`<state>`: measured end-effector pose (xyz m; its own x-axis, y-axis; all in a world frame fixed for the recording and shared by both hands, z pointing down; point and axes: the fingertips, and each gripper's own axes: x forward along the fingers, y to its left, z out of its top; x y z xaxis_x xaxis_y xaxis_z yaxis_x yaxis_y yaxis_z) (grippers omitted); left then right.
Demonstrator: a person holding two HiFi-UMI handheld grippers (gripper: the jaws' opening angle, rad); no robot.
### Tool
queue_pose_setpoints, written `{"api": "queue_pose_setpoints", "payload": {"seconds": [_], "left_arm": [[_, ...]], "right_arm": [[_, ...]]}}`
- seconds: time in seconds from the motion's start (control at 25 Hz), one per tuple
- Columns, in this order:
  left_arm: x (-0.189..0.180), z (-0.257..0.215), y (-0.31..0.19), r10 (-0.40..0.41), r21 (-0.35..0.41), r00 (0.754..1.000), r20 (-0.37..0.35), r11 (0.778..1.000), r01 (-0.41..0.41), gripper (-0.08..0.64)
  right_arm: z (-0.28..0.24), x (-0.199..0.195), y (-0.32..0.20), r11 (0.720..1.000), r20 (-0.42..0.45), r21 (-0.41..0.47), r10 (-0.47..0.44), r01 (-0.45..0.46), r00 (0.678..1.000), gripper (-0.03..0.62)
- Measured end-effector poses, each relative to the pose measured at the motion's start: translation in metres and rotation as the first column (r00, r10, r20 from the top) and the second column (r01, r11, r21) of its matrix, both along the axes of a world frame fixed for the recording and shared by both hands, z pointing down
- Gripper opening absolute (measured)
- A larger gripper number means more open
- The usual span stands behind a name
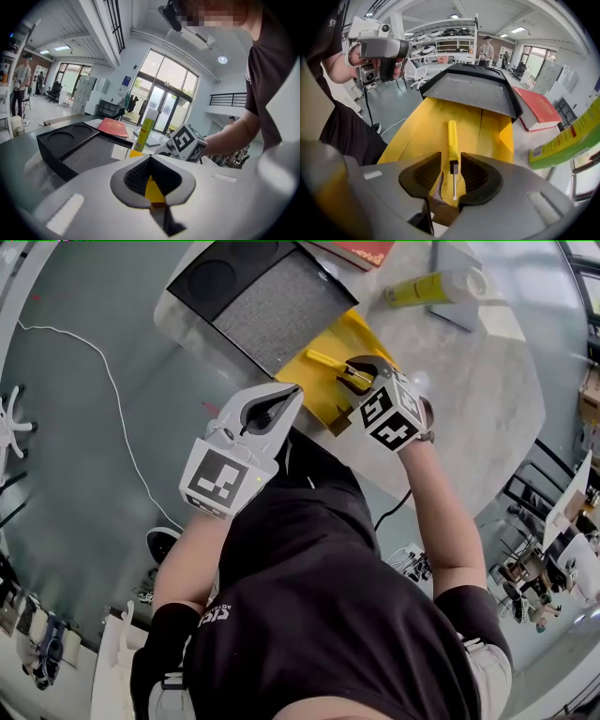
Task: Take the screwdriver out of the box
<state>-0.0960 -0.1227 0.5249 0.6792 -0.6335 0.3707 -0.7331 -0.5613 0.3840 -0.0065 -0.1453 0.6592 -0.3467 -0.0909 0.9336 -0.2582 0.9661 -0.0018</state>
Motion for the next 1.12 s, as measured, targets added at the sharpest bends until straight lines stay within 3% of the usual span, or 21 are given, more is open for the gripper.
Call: {"api": "queue_pose_setpoints", "payload": {"seconds": [0.4,0.56,0.84,1.0,1.12], "left_arm": [[-0.002,0.009,-0.002,-0.01,-0.021,1.0,-0.018,1.0,0.009,0.0],[-0.005,0.006,-0.003,-0.012,-0.015,1.0,-0.016,1.0,0.011,0.001],[-0.021,-0.015,-0.006,-0.039,0.061,0.999,-0.021,0.997,0.041,0.0],[-0.031,-0.043,0.001,-0.027,0.092,1.0,-0.011,0.995,0.027,0.0],[-0.035,-0.064,0.01,-0.016,0.109,1.0,-0.004,0.994,0.017,0.0]], "right_arm": [[0.017,-0.001,-0.002,0.999,-0.051,-0.039,-0.037,0.035,0.998,0.135],[0.019,-0.002,-0.001,0.997,-0.063,-0.057,-0.053,0.05,0.997,0.089],[0.023,-0.003,0.0,0.997,-0.115,-0.045,-0.072,0.067,0.991,0.084],[0.02,-0.002,-0.001,0.999,-0.139,0.011,-0.043,0.045,0.989,0.084],[0.005,0.001,0.003,1.0,-0.107,0.019,0.023,-0.021,0.994,0.084]]}}
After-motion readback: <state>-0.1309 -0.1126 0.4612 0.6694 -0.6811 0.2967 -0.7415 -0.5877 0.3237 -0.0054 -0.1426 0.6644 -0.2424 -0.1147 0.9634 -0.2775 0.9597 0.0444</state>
